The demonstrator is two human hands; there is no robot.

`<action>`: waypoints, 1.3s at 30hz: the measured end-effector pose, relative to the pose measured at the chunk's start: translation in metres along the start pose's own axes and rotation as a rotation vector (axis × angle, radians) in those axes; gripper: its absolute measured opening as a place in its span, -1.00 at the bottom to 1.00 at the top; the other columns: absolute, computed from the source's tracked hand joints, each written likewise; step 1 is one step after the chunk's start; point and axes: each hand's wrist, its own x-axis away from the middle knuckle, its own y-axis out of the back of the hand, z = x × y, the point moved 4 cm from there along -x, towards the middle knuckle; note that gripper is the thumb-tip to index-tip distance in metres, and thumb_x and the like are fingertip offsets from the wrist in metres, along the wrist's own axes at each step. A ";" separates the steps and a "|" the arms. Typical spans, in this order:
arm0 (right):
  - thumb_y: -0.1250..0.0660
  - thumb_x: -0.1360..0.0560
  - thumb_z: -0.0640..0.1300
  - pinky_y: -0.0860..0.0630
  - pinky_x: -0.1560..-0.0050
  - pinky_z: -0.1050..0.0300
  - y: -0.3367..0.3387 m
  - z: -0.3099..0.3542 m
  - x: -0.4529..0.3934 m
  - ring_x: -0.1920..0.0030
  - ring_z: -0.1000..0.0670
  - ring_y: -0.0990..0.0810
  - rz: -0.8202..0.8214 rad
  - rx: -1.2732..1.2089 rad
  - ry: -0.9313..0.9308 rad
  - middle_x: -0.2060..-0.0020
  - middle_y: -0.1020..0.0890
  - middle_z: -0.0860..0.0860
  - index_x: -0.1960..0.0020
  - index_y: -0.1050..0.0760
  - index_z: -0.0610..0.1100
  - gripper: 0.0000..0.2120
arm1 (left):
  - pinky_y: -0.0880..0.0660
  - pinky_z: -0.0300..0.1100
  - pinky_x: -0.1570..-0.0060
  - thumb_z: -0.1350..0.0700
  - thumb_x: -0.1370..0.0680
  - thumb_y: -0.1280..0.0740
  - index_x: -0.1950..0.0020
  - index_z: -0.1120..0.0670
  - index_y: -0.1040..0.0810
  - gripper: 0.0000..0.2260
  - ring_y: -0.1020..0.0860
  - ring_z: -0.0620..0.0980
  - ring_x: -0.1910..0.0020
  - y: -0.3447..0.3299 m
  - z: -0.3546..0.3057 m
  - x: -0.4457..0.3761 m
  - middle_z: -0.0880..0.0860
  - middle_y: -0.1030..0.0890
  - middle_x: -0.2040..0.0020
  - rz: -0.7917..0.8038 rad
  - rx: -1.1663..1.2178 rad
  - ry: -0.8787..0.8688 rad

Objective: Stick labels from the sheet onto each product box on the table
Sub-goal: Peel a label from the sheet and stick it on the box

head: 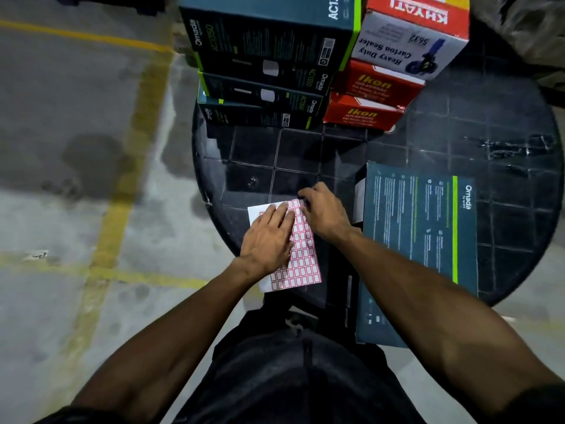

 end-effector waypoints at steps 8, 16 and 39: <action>-0.23 -0.61 -0.12 -0.49 -0.01 -0.04 -0.005 0.005 -0.005 -0.12 -0.11 -0.51 0.011 0.112 0.069 -0.18 -0.43 -0.07 -0.36 -0.45 -0.06 -0.68 | -0.08 0.02 -0.48 -0.10 -0.60 -0.23 -0.58 0.10 -0.04 -0.36 -0.02 0.15 -0.55 -0.007 0.003 -0.003 0.12 -0.06 -0.59 0.051 0.015 0.020; -0.28 -0.59 -0.12 -0.55 0.03 -0.07 -0.006 0.009 -0.004 -0.01 -0.08 -0.55 -0.062 0.072 0.020 -0.10 -0.47 -0.04 -0.17 -0.53 -0.08 -0.83 | -0.09 0.02 -0.50 -0.13 -0.60 -0.23 -0.57 0.09 -0.07 -0.35 -0.03 0.14 -0.55 -0.009 0.005 -0.004 0.12 -0.07 -0.58 0.036 0.024 0.023; -0.24 -0.60 -0.14 -0.50 -0.01 0.00 0.026 -0.002 0.023 0.06 0.02 -0.50 -0.131 -0.196 -0.030 0.07 -0.48 0.06 0.09 -0.46 -0.06 -0.91 | -0.18 0.01 -0.44 -0.16 -0.53 -0.33 -0.52 0.07 -0.19 -0.35 -0.13 0.09 -0.51 0.000 0.011 -0.008 0.09 -0.17 -0.54 -0.001 0.031 0.030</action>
